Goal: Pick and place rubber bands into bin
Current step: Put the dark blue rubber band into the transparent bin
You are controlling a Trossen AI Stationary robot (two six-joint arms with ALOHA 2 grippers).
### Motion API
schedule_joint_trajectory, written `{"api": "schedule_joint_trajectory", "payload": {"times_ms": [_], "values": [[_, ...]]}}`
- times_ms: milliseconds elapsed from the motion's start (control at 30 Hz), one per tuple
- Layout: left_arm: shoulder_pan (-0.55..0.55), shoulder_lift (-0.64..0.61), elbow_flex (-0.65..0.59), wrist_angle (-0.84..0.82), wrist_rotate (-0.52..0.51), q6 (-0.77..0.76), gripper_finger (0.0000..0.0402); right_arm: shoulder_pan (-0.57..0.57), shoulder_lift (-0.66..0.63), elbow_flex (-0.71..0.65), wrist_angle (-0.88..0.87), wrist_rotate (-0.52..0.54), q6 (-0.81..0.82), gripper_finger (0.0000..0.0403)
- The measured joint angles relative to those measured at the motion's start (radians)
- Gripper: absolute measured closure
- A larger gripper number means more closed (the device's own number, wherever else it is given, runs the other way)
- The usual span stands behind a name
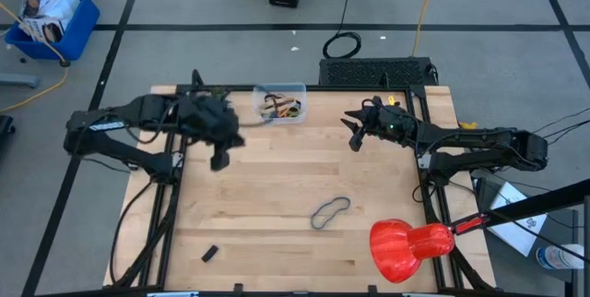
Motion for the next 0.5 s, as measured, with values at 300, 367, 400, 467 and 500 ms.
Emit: {"api": "schedule_joint_trajectory", "payload": {"times_ms": [300,367,400,467,500], "values": [[-0.159,0.011,-0.001,-0.047,-0.001,-0.324,0.0345,0.000,0.000,0.000,0.001,0.000,-0.002,0.0287],[-0.176,0.013,-0.001,-0.047,-0.002,-0.333,0.0344,0.000,0.000,0.000,0.007,-0.001,0.002,0.0287],[-0.182,0.014,-0.001,-0.047,-0.002,-0.334,0.0341,0.000,0.000,0.000,0.011,-0.003,0.005,0.0287],[-0.192,0.013,-0.001,-0.047,-0.003,-0.334,0.0327,0.004,0.000,0.000,0.020,-0.025,0.009,0.0287],[-0.197,0.012,-0.001,-0.047,-0.004,-0.334,0.0317,0.006,0.000,0.000,0.024,-0.042,0.005,0.0287]]}}
